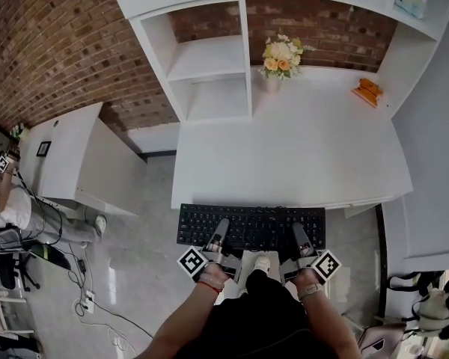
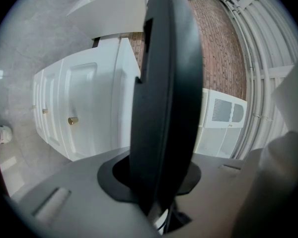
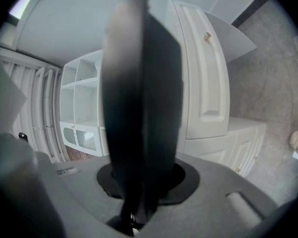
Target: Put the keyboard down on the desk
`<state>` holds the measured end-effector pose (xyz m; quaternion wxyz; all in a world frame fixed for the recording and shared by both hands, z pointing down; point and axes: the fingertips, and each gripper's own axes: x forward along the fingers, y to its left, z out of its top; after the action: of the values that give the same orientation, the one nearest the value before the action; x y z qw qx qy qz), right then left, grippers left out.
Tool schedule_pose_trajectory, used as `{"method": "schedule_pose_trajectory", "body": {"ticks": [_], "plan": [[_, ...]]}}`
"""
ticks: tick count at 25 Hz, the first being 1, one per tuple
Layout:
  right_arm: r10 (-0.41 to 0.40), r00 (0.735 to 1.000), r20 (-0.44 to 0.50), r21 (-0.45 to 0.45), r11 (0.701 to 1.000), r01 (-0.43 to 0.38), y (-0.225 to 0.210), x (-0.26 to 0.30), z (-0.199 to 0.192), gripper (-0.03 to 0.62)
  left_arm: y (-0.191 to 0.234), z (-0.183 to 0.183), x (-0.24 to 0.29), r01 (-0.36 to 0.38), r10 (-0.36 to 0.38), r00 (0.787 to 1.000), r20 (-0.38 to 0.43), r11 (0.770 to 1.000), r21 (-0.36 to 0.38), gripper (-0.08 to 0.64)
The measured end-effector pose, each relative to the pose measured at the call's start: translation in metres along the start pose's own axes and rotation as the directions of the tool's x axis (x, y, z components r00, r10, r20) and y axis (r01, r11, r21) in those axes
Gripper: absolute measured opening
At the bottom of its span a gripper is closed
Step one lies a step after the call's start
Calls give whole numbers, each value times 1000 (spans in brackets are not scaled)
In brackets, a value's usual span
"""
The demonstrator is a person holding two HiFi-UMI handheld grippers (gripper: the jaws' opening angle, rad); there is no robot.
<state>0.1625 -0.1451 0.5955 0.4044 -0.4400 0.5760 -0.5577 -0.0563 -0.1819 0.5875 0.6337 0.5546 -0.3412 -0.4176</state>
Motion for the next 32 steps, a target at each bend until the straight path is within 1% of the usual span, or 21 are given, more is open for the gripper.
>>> {"method": "schedule_pose_trajectory", "body": {"ticks": [9,13,19,28,30,32], "plan": [[-5,1000,-26,25,1000,5,-8,35,18,72,1,8,32,-4,4,999,32,1000,3,81],[-6,999,-37,36,999,8,-11,44,25,72,1,8,42,4,-4,999,34,1000,17,77],[-18,999,-47,37,999,20,-15,54,36,72,7,7,54,-15,14,999,40,1000,13,77],[-29,999,-30,53,998,30,-18,65,45,72,6,6,73,-33,33,999,-2,999,26,78],[-35,999,-21,56,998,36,-19,69,48,72,7,5,80,-32,33,999,-31,999,32,80],[-43,999,-11,62,997,43,-20,73,53,71,7,1,88,-22,26,997,-76,999,46,84]]}}
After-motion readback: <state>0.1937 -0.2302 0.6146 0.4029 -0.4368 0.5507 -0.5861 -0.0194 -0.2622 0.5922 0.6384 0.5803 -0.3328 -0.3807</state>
